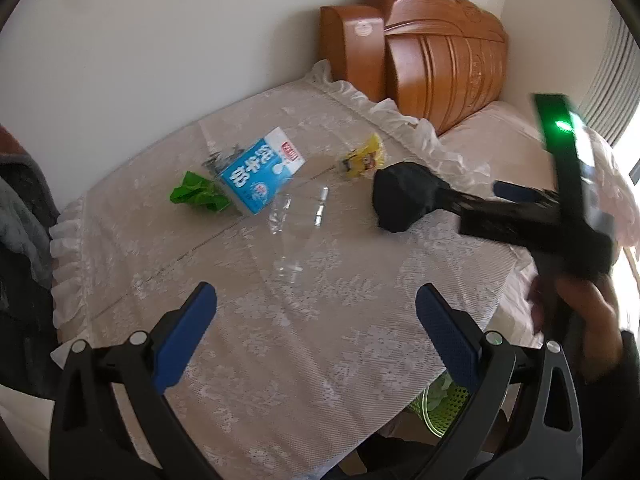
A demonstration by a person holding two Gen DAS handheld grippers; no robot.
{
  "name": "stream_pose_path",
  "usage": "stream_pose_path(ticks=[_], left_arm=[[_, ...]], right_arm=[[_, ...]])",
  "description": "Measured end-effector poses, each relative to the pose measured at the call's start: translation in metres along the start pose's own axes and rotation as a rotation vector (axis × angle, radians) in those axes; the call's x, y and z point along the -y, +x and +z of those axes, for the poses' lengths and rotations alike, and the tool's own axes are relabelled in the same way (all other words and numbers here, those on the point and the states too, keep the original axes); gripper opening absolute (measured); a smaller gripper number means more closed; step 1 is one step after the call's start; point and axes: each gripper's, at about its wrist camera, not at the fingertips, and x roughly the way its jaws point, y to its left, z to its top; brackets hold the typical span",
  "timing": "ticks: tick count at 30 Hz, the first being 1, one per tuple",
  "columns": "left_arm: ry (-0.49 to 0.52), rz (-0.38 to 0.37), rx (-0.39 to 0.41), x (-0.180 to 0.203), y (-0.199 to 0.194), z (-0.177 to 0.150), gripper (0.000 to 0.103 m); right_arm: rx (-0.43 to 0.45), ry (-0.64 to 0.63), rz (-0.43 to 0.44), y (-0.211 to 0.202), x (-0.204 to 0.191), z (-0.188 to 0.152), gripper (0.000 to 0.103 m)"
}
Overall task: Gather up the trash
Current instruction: 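Move back over the bed and grasp the black cloth with the right gripper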
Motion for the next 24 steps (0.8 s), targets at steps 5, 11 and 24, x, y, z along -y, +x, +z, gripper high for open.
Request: stream_pose_path(ticks=[5, 11, 24], left_arm=[[-0.020, -0.003, -0.019, -0.013, 0.008, 0.000, 0.095], [-0.025, -0.008, -0.034, -0.019, 0.016, 0.002, 0.095], [0.213, -0.078, 0.000, 0.001, 0.039, 0.047, 0.095]], right_arm=[[-0.045, -0.041, -0.044, 0.040, -0.013, 0.017, 0.101], [-0.116, -0.103, -0.115, 0.074, -0.023, 0.023, 0.090], [-0.136, 0.060, 0.056, 0.056, 0.014, 0.016, 0.012]])
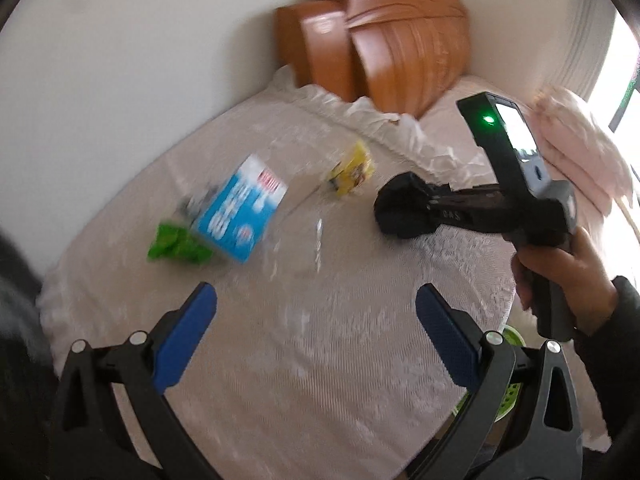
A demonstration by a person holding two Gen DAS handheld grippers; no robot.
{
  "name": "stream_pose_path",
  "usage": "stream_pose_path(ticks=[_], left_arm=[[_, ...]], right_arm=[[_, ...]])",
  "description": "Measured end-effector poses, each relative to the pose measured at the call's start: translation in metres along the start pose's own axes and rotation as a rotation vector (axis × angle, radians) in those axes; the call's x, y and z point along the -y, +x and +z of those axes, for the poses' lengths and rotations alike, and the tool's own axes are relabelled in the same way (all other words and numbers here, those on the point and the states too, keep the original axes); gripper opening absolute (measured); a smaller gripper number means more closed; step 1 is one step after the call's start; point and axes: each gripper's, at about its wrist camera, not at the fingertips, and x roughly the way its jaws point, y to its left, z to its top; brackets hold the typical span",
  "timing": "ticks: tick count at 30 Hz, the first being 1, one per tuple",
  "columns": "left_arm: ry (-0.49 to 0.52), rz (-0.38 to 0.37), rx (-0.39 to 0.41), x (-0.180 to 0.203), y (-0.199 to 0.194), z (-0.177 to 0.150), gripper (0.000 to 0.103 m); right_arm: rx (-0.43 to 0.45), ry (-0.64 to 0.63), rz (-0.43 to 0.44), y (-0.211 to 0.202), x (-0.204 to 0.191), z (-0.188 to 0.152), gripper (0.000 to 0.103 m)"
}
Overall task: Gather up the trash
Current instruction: 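Move back over the bed and grasp the black cloth with the right gripper, then grasp the yellow cartoon packet with the left gripper while the right gripper holds the cloth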
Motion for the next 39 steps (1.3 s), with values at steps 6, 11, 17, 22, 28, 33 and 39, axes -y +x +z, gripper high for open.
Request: stream_pose_path(ticks=[6, 11, 17, 22, 28, 33, 39], left_arm=[[0.091, -0.026, 0.018, 0.012, 0.035, 0.047, 0.095], [0.194, -0.050, -0.010, 0.040, 0.078, 0.082, 0.094], [0.221, -0.002, -0.113, 0.063, 0.142, 0.112, 0.077], [0.182, 0.042, -0.230, 0.061, 0.189, 0.119, 0.064], [0.154, 0.032, -0.282, 0.058, 0.210, 0.118, 0.046], [0.129, -0.013, -0.279, 0.053, 0.208, 0.120, 0.026], [0.119, -0.027, -0.249, 0.054, 0.193, 0.118, 0.019]], right_arm=[[0.094, 0.074, 0.030, -0.044, 0.017, -0.011, 0.012], [0.159, 0.133, 0.014, -0.082, 0.035, -0.027, 0.012], [0.209, 0.216, -0.011, -0.121, 0.059, -0.060, 0.012], [0.236, 0.268, -0.012, -0.139, 0.072, -0.082, 0.012], [0.258, 0.299, -0.002, -0.147, 0.080, -0.094, 0.012], [0.263, 0.304, -0.004, -0.152, 0.082, -0.100, 0.012], [0.269, 0.314, 0.004, -0.151, 0.085, -0.102, 0.012]])
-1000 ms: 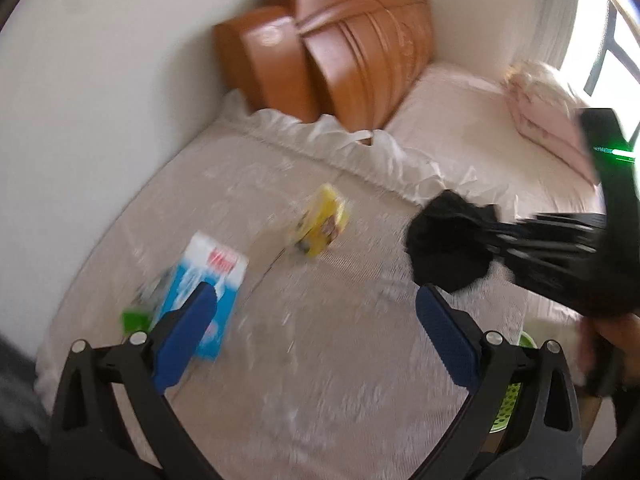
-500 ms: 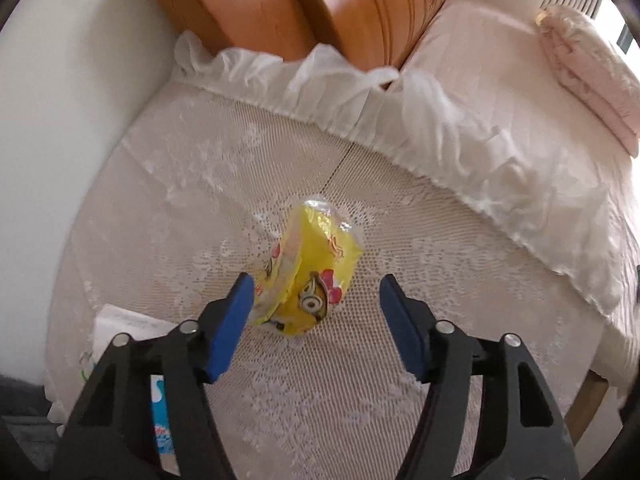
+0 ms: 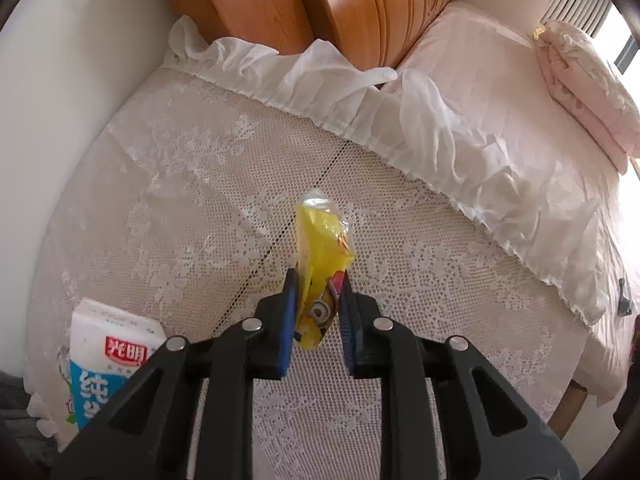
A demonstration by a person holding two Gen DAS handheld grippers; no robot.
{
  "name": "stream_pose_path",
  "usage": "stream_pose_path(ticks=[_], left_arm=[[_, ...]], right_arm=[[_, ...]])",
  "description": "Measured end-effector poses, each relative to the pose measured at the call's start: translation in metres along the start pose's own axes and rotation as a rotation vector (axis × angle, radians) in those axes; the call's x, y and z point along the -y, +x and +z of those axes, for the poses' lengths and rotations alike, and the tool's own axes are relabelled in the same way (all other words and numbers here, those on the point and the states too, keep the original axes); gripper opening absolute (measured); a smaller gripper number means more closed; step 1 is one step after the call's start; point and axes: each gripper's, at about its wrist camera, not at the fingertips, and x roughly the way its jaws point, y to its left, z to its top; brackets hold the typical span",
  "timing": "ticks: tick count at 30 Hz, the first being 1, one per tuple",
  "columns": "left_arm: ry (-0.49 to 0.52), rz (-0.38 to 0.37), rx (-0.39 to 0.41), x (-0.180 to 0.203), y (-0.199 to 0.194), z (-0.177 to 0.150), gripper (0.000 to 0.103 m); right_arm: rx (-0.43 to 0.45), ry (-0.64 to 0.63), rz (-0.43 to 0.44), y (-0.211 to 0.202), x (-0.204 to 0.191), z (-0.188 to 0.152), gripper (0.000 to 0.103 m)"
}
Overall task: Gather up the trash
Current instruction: 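Grasp the yellow cartoon packet with the left gripper while the right gripper holds the cloth, then carry the cloth and yellow packet to the wastebasket and open both grippers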
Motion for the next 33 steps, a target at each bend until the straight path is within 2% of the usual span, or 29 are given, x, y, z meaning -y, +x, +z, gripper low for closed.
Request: stream_pose_path(ticks=[7, 10, 15, 21, 24, 27, 29, 30, 31, 33], left_arm=[[-0.013, -0.043, 0.114, 0.017, -0.067, -0.019, 0.019], [-0.017, -0.087, 0.168, 0.033, -0.104, -0.034, 0.019], [0.006, -0.180, 0.233, 0.079, -0.158, -0.078, 0.019], [0.117, -0.246, 0.254, 0.143, -0.183, -0.121, 0.019], [0.178, -0.312, 0.229, 0.174, -0.189, -0.137, 0.019], [0.245, -0.325, 0.222, 0.198, -0.190, -0.149, 0.019], [0.273, -0.339, 0.209, 0.210, -0.190, -0.154, 0.019], [0.286, -0.347, 0.201, 0.216, -0.190, -0.157, 0.019], [0.299, -0.352, 0.195, 0.222, -0.190, -0.159, 0.019], [0.324, -0.354, 0.186, 0.230, -0.188, -0.164, 0.019]], right_arm=[[0.048, -0.006, -0.007, -0.022, 0.002, -0.004, 0.012], [0.079, -0.002, -0.026, -0.044, 0.008, -0.011, 0.012], [0.094, 0.004, -0.089, -0.086, 0.028, -0.037, 0.012], [0.049, 0.055, -0.203, -0.120, 0.068, -0.087, 0.014], [0.008, 0.090, -0.241, -0.120, 0.087, -0.111, 0.015], [-0.051, 0.139, -0.256, -0.106, 0.109, -0.141, 0.018], [-0.083, 0.160, -0.255, -0.096, 0.119, -0.155, 0.023], [-0.106, 0.175, -0.249, -0.087, 0.125, -0.164, 0.037], [-0.123, 0.185, -0.252, -0.081, 0.127, -0.170, 0.064], [-0.143, 0.206, -0.302, -0.073, 0.135, -0.179, 0.092]])
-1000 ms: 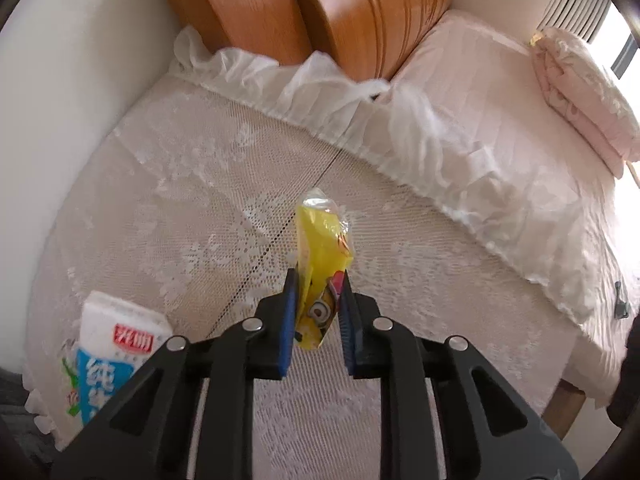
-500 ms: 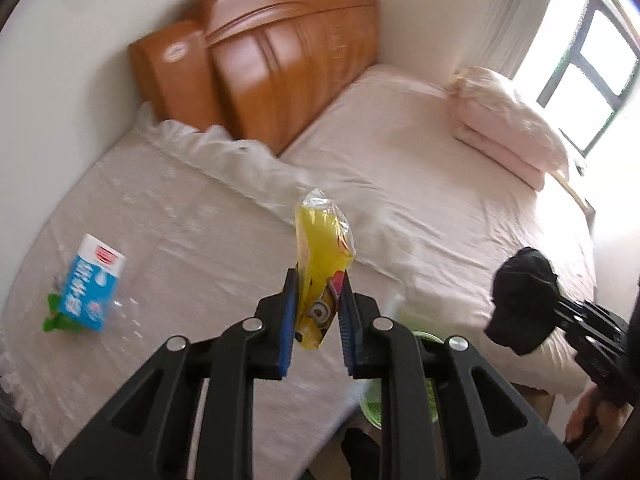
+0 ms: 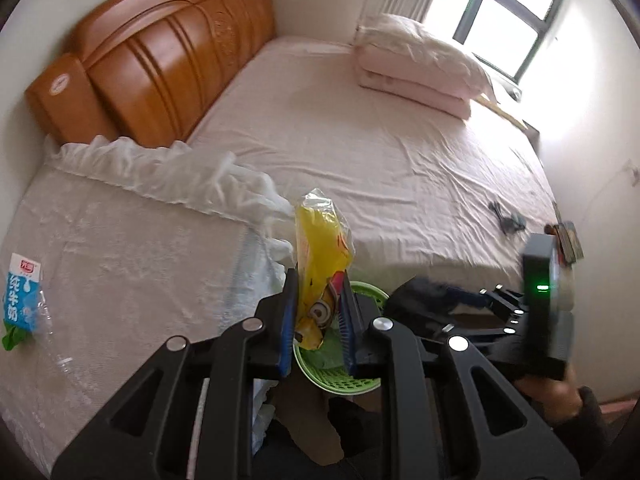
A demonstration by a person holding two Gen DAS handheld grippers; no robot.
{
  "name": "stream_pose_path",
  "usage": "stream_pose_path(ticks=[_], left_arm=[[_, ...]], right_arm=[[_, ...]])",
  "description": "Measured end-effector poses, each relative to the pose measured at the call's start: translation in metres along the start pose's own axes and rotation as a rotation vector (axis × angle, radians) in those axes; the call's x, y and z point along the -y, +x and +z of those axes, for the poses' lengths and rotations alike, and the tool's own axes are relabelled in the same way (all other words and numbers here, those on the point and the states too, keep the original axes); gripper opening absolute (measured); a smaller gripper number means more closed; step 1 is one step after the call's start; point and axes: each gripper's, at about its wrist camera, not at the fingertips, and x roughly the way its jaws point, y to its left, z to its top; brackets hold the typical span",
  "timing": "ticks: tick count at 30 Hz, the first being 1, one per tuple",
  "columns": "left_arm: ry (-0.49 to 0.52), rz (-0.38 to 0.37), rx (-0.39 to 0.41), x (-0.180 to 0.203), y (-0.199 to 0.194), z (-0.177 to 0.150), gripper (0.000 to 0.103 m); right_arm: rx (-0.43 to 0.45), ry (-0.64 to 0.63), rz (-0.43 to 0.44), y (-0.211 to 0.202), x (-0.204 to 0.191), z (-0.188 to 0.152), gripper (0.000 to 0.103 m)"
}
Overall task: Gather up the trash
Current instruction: 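Carry the cloth and yellow packet to the wastebasket and open both grippers, then move both tools back over the bed toward the bottle and milk carton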
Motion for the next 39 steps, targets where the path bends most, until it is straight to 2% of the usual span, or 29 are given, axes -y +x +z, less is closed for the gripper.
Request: stream_pose_path(ticks=[1, 4, 7, 13, 18, 19, 21, 23, 25, 26, 29, 39], left_arm=[[0.008, -0.001, -0.004, 0.005, 0.001, -0.001, 0.019], [0.028, -0.006, -0.019, 0.015, 0.004, -0.003, 0.019], [0.045, -0.014, -0.036, 0.022, 0.009, -0.005, 0.019], [0.085, -0.046, -0.073, 0.040, 0.018, -0.011, 0.019], [0.123, -0.070, -0.094, 0.056, 0.024, -0.015, 0.019], [0.130, -0.073, -0.099, 0.059, 0.026, -0.015, 0.021], [0.145, -0.081, -0.110, 0.065, 0.029, -0.017, 0.035], [0.156, -0.086, -0.112, 0.070, 0.030, -0.018, 0.066], [0.174, -0.088, -0.103, 0.075, 0.029, -0.020, 0.085], [0.181, -0.093, -0.097, 0.076, 0.027, -0.020, 0.090], [0.194, -0.103, -0.086, 0.081, 0.023, -0.020, 0.095], [0.183, -0.098, -0.064, 0.077, 0.016, -0.022, 0.095]], right_arm=[[-0.004, 0.012, -0.031, 0.003, 0.003, -0.002, 0.096], [-0.011, 0.063, -0.052, 0.002, 0.014, -0.003, 0.097], [0.019, 0.098, -0.076, -0.009, 0.026, -0.002, 0.101], [0.081, 0.122, -0.155, -0.038, 0.048, 0.004, 0.101], [0.108, 0.142, -0.187, -0.052, 0.061, 0.002, 0.101], [0.110, 0.146, -0.191, -0.053, 0.063, 0.001, 0.101], [0.115, 0.150, -0.204, -0.056, 0.065, 0.000, 0.101], [0.118, 0.149, -0.215, -0.058, 0.067, 0.000, 0.101], [0.121, 0.149, -0.222, -0.059, 0.069, -0.001, 0.101], [0.122, 0.149, -0.223, -0.060, 0.070, -0.001, 0.101], [0.125, 0.150, -0.226, -0.061, 0.070, 0.000, 0.101], [0.128, 0.132, -0.221, -0.060, 0.066, 0.002, 0.101]])
